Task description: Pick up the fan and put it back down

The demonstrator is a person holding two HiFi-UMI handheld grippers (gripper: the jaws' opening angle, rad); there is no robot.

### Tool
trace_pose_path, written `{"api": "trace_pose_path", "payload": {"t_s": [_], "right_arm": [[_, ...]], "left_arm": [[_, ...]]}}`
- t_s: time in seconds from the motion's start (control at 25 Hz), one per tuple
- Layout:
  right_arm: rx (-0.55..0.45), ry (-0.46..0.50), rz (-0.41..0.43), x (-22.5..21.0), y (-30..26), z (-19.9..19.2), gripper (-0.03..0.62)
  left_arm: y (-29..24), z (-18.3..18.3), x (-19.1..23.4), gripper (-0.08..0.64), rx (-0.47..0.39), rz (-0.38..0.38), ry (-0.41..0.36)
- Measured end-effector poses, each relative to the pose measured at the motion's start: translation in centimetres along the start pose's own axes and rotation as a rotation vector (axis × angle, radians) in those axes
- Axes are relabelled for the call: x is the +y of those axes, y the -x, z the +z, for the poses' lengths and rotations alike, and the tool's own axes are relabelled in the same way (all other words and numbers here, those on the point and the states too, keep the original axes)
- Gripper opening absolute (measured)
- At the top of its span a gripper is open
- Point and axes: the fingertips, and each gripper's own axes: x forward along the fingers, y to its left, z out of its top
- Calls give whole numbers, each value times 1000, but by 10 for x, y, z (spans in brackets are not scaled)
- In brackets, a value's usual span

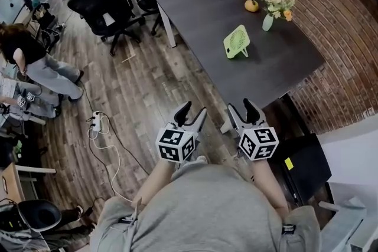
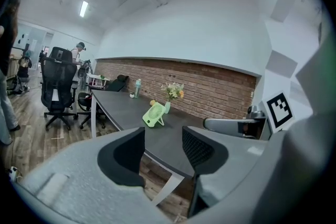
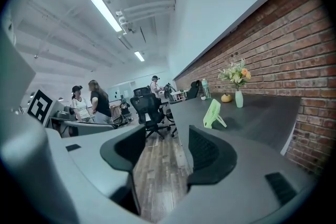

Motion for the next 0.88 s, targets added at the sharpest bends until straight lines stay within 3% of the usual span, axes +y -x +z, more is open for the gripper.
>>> {"api": "trace_pose_path", "payload": {"t_s": [0.4,0.88], "right_arm": [[-9,7,-34,-10,-51,13,242],[2,21,-60,-30,-81,28,242]], "left_arm": [[-32,14,45,212,6,-22,-1],[-58,20,68,212,18,-28,26]]}}
